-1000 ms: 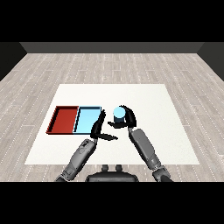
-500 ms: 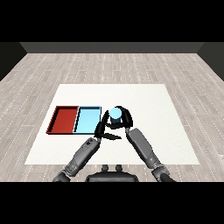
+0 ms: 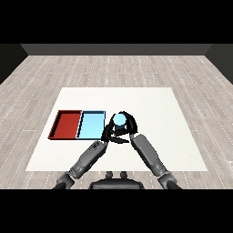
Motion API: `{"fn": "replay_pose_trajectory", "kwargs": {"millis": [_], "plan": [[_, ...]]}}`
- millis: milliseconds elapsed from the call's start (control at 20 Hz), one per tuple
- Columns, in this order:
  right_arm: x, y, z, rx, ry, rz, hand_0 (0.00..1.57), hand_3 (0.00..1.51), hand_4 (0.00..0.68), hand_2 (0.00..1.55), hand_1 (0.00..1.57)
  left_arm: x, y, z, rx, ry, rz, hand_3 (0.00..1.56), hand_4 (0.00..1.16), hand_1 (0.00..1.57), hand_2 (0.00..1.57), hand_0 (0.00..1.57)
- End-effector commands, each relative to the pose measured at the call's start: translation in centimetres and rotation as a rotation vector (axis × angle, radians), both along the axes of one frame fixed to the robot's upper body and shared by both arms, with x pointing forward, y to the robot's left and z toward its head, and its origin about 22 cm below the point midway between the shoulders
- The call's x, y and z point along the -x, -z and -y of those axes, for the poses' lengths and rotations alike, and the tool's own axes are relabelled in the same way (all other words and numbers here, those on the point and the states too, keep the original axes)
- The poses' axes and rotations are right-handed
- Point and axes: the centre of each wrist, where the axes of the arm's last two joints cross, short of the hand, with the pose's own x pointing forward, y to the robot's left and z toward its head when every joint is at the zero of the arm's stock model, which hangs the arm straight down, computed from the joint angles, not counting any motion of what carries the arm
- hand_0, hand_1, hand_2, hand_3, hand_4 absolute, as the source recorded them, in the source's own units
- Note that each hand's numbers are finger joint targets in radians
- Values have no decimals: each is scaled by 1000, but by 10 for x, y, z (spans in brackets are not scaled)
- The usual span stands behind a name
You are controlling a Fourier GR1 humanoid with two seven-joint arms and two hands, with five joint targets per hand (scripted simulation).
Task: Pick the blue can and put it in the blue box
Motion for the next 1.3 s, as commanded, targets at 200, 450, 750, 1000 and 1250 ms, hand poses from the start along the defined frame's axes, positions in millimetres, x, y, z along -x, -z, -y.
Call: {"fn": "replay_pose_trajectory", "kwargs": {"millis": [200,450,750,1000,1250], "plan": [[3,-1,-6,-10,-10,4,1427,1378,553,1462,1427,-17,-13,3,-22,-18,-5,0,0,0,0,0],[17,2,-22,4,-34,-17,1431,1374,533,1462,1431,-1,11,9,-28,-1,4,0,0,0,0,0],[-3,-14,-29,7,-29,15,1461,1370,535,1461,1461,-10,-3,10,4,12,20,0,0,0,0,0],[14,6,-23,1,-55,12,1441,1352,487,1448,1441,-3,5,8,-42,20,1,0,0,0,0,0],[3,-15,-29,17,-51,19,1453,1365,498,1455,1453,-9,-15,16,-41,-87,-28,0,605,0,0,0]]}}
